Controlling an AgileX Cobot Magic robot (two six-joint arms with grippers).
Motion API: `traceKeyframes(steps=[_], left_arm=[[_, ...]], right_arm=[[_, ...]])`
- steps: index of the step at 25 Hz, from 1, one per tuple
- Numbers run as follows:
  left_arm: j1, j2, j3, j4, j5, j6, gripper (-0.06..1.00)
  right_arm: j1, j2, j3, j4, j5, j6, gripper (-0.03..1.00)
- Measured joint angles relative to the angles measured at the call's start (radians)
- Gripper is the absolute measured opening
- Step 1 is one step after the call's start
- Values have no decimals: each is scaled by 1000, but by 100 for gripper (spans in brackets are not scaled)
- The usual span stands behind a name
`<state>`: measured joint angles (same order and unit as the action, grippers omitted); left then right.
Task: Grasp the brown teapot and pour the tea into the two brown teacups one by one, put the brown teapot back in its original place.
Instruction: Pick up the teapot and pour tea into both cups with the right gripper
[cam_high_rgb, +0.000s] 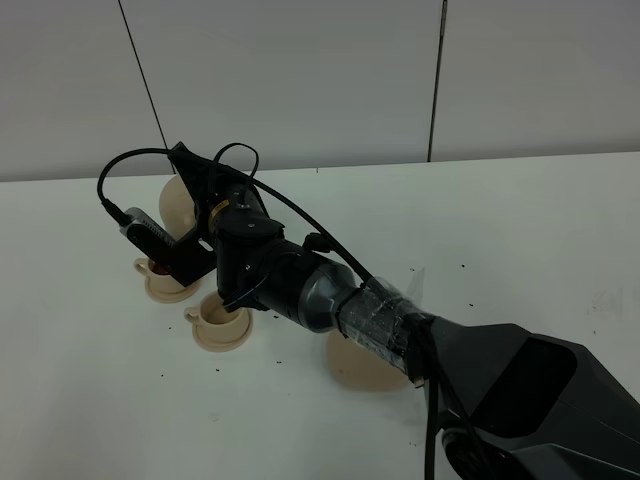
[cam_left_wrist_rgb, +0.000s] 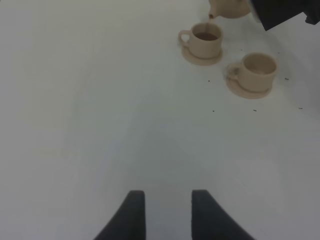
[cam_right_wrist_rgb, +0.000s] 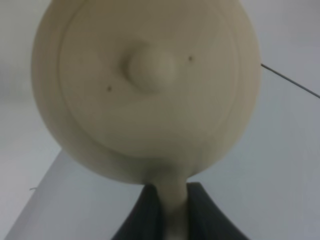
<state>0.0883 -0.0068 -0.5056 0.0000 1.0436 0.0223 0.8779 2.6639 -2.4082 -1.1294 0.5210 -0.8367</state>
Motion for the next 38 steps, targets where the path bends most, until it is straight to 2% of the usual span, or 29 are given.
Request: traceKeyframes(steps=[30, 38], left_arm=[[0, 0, 0, 0, 0, 0, 30], [0, 0, 0, 0, 0, 1, 30]], right_arm=[[0, 0, 0, -3, 5, 30, 9], [0, 0, 0, 48, 41, 42, 9]])
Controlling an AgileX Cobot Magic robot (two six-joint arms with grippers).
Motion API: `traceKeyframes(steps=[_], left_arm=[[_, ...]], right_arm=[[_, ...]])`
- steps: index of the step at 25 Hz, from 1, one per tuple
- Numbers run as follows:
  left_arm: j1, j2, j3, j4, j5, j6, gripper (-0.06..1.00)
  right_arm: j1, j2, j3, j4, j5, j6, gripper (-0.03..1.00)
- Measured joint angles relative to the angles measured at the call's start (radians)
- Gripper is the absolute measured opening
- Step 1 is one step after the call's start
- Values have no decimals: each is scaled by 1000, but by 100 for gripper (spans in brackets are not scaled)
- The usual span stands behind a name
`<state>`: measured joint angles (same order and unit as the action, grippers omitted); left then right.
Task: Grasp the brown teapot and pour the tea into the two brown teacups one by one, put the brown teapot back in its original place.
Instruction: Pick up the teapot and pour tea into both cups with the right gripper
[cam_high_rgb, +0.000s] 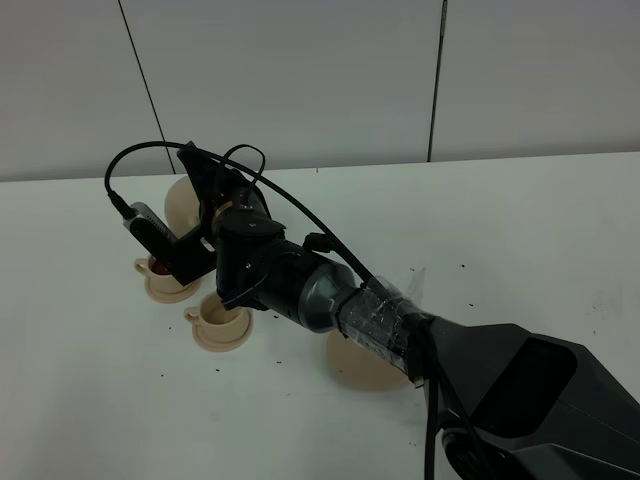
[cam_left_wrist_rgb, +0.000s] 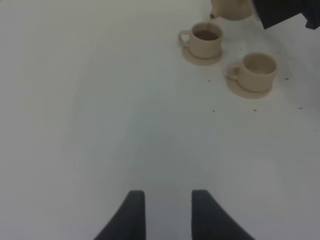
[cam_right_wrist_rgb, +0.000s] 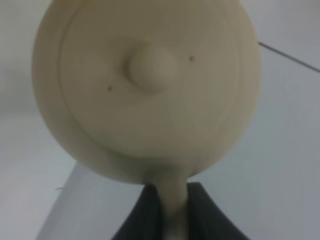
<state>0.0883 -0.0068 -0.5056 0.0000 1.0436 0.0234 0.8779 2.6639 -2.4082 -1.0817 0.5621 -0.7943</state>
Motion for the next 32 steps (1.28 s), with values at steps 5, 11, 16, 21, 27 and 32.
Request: traceKeyframes(steps=[5, 11, 16, 21, 27, 32], left_arm=[[0, 0, 0, 0, 0, 0, 30], [0, 0, 0, 0, 0, 0, 30], [0, 0, 0, 0, 0, 1, 30], [0, 0, 0, 0, 0, 1, 30], [0, 0, 0, 0, 0, 1, 30], [0, 0, 0, 0, 0, 1, 30]], right_arm=[[0, 0, 0, 33, 17, 0, 9], [0, 0, 0, 79, 21, 1, 9], [0, -2, 0, 115, 42, 1, 9], [0, -15, 0, 141, 74, 2, 9], [0, -38, 0, 168, 137, 4, 9], [0, -75, 0, 241, 177, 3, 9]])
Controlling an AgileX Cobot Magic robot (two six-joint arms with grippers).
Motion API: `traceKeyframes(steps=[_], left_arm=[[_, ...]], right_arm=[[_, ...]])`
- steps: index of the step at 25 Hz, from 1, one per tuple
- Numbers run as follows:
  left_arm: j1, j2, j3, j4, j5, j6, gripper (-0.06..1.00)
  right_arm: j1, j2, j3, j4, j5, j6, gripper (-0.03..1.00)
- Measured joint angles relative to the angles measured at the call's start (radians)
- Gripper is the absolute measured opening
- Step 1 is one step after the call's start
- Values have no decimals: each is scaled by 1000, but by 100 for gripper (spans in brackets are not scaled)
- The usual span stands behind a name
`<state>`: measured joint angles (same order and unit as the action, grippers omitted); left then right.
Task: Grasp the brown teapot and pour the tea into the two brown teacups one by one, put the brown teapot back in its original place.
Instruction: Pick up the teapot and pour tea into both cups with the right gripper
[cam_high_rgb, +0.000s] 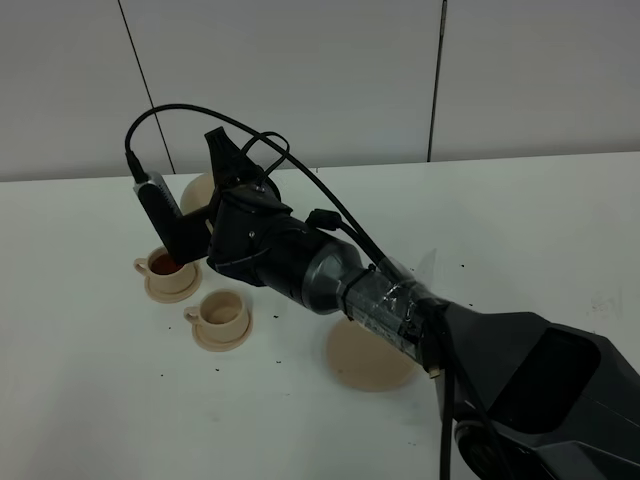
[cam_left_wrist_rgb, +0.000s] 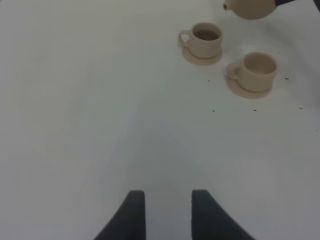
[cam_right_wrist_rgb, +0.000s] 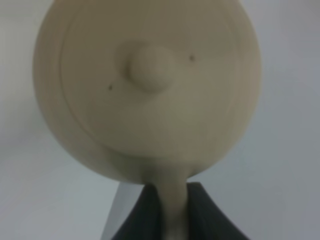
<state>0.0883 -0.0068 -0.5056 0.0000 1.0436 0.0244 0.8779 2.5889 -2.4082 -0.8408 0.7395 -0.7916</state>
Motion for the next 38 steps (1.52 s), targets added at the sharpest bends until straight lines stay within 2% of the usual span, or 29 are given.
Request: traceKeyframes(steps=[8, 14, 22, 29, 38], left_arm=[[0, 0, 0, 0, 0, -1, 30], [0, 0, 0, 0, 0, -1, 30], [0, 0, 0, 0, 0, -1, 30], [0, 0, 0, 0, 0, -1, 30], [0, 0, 0, 0, 0, -1, 30]], right_arm=[[0, -42, 0, 135, 60, 3, 9], [0, -46, 0, 224, 138, 79, 9], [0, -78, -3, 357, 182, 118, 9], [0, -77, -98, 519, 279, 158, 9], [0, -77, -140, 607, 393, 285, 9]])
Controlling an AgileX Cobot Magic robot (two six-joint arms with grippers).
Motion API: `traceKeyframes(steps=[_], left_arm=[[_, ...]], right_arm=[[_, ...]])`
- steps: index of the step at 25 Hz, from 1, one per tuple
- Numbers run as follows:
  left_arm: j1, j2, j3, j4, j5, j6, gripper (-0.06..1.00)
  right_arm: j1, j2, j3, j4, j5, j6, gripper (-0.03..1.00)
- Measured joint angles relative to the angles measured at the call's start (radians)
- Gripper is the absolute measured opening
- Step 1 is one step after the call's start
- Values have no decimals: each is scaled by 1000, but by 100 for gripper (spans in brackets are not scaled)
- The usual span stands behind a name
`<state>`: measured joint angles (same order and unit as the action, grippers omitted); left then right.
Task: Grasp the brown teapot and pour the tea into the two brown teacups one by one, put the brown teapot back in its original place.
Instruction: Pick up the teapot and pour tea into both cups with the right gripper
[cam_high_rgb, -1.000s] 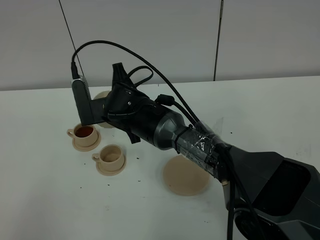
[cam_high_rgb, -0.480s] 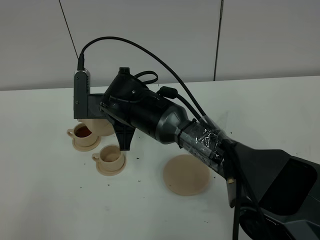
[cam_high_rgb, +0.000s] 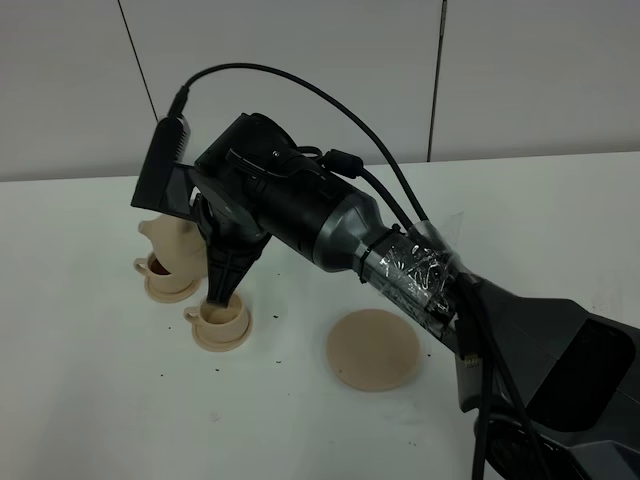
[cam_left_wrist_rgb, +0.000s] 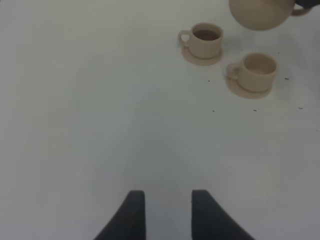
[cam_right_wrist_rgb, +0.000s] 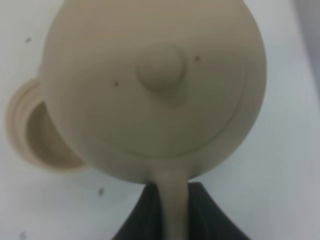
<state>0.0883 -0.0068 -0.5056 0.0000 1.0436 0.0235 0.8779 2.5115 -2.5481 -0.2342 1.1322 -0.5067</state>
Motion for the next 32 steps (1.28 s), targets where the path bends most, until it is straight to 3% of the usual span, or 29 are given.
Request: traceKeyframes(steps=[13, 22, 32], left_arm=[[0, 0, 0, 0, 0, 0, 30], [0, 0, 0, 0, 0, 0, 30], [0, 0, 0, 0, 0, 0, 30]], right_arm=[[-3, 0, 0, 59, 99, 108, 9], [-91, 18, -4, 173, 101, 33, 9], [-136, 66, -5, 183, 37, -21, 9]])
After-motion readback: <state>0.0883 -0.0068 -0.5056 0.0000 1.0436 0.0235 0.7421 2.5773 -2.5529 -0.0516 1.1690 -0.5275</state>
